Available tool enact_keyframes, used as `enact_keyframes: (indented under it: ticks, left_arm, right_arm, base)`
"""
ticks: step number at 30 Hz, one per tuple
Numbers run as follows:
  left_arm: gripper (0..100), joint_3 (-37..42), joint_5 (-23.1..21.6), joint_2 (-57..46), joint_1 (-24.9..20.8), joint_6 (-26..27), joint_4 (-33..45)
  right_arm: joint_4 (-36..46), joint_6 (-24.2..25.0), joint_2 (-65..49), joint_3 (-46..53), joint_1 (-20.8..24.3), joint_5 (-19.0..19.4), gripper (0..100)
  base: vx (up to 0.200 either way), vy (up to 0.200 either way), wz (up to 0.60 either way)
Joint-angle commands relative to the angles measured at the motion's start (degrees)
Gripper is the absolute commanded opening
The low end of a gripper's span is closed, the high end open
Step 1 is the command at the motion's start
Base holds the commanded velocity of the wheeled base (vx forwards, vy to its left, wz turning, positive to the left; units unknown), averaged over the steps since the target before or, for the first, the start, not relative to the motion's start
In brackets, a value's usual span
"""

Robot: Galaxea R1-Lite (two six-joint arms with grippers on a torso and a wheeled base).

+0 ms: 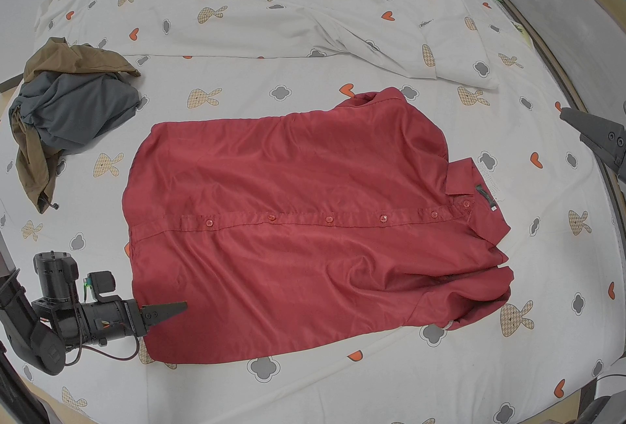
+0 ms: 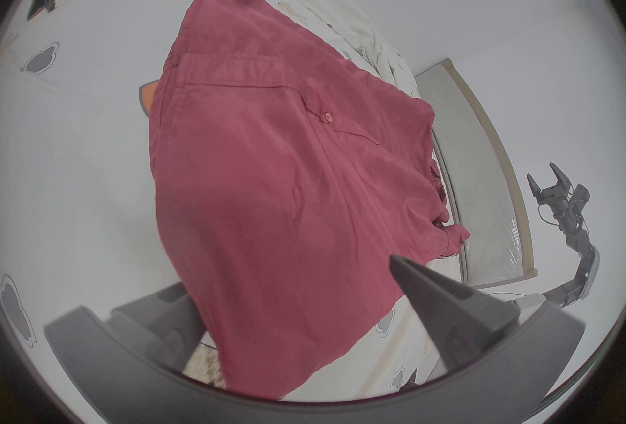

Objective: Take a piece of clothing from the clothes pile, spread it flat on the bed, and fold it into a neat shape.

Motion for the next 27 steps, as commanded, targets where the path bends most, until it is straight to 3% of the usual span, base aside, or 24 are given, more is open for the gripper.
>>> enact_keyframes:
  ticks: [1,8,18,22,27]
  left_arm:
    - [0,0.2,0.0,1.7,-0.2,0.1,-0.3]
    - [0,0.8,0.1,0.5,-0.1,0.2,-0.1]
    - [0,4.6,0.1,-7.2,4.0,0.5,4.3]
    - [0,2.1,0.1,-9.7,10.4,7.3,12.3]
    - [0,-0.9,0.1,-9.7,12.9,8.4,18.8]
  right_arm:
    - [0.0,0.0,0.1,0.0,0.0,0.0,100]
    - [0.0,0.0,-0.1,0.0,0.0,0.0,100]
    - [0.0,0.0,0.3,0.0,0.0,0.0,100]
    - [0.0,0.0,0.4,0.0,0.0,0.0,100]
    - [0.0,0.0,0.4,0.0,0.0,0.0,100]
  base:
    - [0.000,0.000,0.00]
    - [0.000,0.000,0.00]
    - [0.000,0.000,0.00]
    - [0.000,0.000,0.00]
    - [0.000,0.000,0.00]
